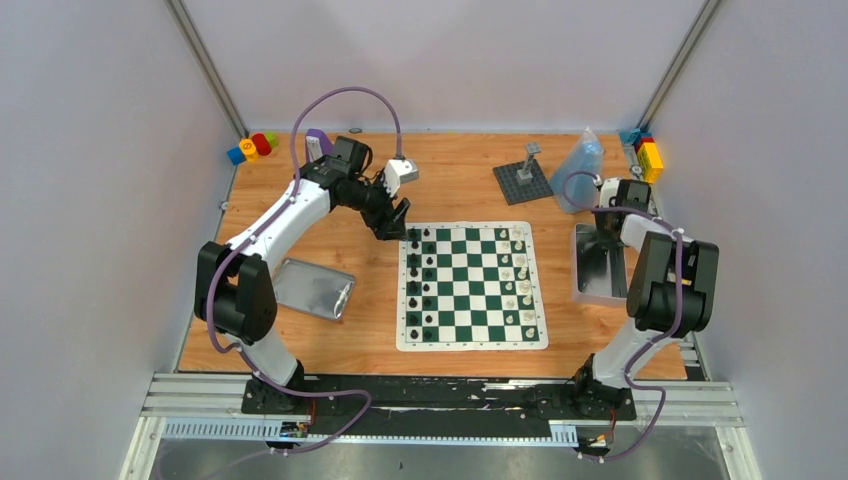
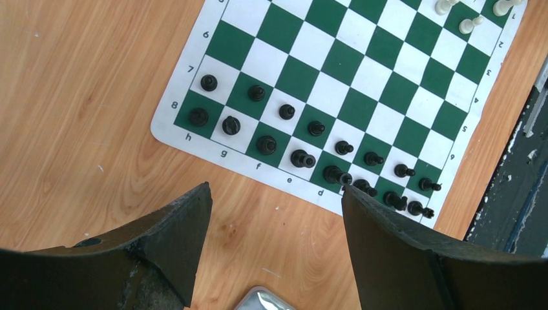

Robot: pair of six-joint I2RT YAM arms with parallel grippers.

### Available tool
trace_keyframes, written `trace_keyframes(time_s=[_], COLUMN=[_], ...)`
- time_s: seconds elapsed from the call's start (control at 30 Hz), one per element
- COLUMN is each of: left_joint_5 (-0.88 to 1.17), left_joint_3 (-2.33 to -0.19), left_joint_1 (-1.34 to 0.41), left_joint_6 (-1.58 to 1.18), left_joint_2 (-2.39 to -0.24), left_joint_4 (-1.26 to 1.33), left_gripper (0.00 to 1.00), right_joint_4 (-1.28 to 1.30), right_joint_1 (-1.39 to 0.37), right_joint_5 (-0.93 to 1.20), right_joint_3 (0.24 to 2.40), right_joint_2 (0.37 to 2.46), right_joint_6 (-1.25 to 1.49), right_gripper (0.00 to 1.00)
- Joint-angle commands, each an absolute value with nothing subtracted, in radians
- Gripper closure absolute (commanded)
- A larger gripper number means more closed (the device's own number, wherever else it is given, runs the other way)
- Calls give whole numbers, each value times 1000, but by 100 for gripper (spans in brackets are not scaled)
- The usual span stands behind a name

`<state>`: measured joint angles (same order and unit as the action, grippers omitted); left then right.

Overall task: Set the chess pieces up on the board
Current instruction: Pick up the chess piece from the storage box, then place the chess piece on the chessboard.

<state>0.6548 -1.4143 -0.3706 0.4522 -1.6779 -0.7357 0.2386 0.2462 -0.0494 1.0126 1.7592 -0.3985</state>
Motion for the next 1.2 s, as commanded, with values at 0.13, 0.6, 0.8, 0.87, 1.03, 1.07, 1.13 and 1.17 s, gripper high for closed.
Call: trace_keyframes(time_s=[0.13, 0.6, 0.8, 0.87, 1.03, 1.07, 1.13, 1.17], left_joint_5=[678, 687, 885, 994, 1170, 1200, 1226, 1231], left_joint_3=[-1414, -1411, -1441, -1462, -1539, -1544, -1558, -1569], left_joint_1=[-360, -323, -322, -324, -355, -361, -380, -393], left_joint_6=[464, 421, 363, 320, 149, 121, 44, 0], left_joint_2=[-1648, -1619, -1645, -1670, -1742, -1760, -1786, -1806], left_joint_4=[-716, -719, -699, -676, -603, -568, -526, -518], left_gripper=[19, 19, 19, 20, 20, 21, 22, 22], right_joint_4=[425, 905, 940, 887, 746, 725, 680, 657], right_joint_1=[248, 182, -44, -137, -301, -324, -357, -366], right_joint_5=[196, 416, 593, 647, 760, 764, 765, 767], right_joint_3=[963, 1116, 1122, 1110, 1131, 1138, 1150, 1157], right_joint_2=[1642, 1381, 1275, 1261, 1300, 1311, 1329, 1334], right_joint_6=[-494, -679, -689, -653, -575, -566, -546, -535], right_gripper=[100, 100, 100, 100, 100, 100, 100, 100])
